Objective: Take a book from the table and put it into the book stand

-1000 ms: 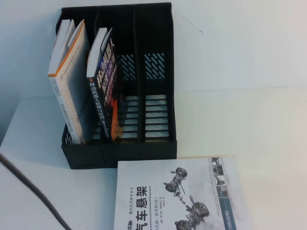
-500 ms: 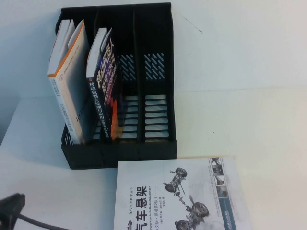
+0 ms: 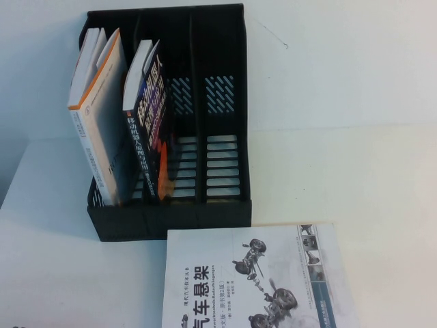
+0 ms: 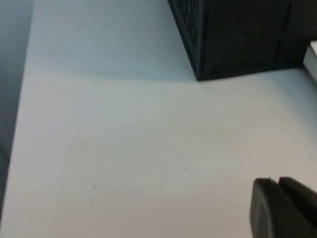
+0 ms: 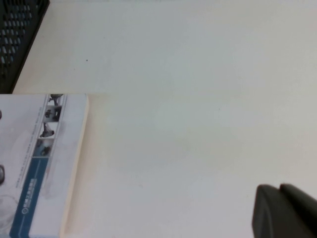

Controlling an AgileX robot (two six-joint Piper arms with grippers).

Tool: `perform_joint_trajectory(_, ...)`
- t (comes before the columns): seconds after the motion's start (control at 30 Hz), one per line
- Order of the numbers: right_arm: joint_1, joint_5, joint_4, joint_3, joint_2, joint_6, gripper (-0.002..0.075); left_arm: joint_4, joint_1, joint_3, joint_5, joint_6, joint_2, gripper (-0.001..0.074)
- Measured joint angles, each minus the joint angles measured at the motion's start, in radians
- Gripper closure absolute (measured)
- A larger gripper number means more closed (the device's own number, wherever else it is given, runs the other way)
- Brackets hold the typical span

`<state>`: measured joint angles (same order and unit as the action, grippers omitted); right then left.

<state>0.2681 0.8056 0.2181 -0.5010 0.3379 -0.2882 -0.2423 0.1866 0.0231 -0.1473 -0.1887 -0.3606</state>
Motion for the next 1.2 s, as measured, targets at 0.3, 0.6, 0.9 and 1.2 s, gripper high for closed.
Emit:
perform_joint_trajectory(0.3, 0.0, 0.0, 0.0, 0.0, 0.0, 0.0, 0.0727, 0.08, -0.08, 0.002, -0.194, -0.009, 0.31, 0.0736)
perform_joint_trajectory(0.6, 0.0, 0.002, -0.008, 0.0, 0.0, 0.0, 0.0727, 0.099, -0.082, 0.002, -0.203, -0.035, 0.37, 0.0736)
perform_joint_trajectory(0.9, 0.0, 0.002, -0.01, 0.0, 0.0, 0.0, 0.0727, 0.101, -0.082, 0.002, -0.204, -0.035, 0.37, 0.0736)
perform_joint_trajectory(1.2, 0.0, 0.002, -0.014, 0.0, 0.0, 0.0, 0.0727, 0.101, -0.082, 0.002, -0.204, -0.035, 0.37, 0.0736)
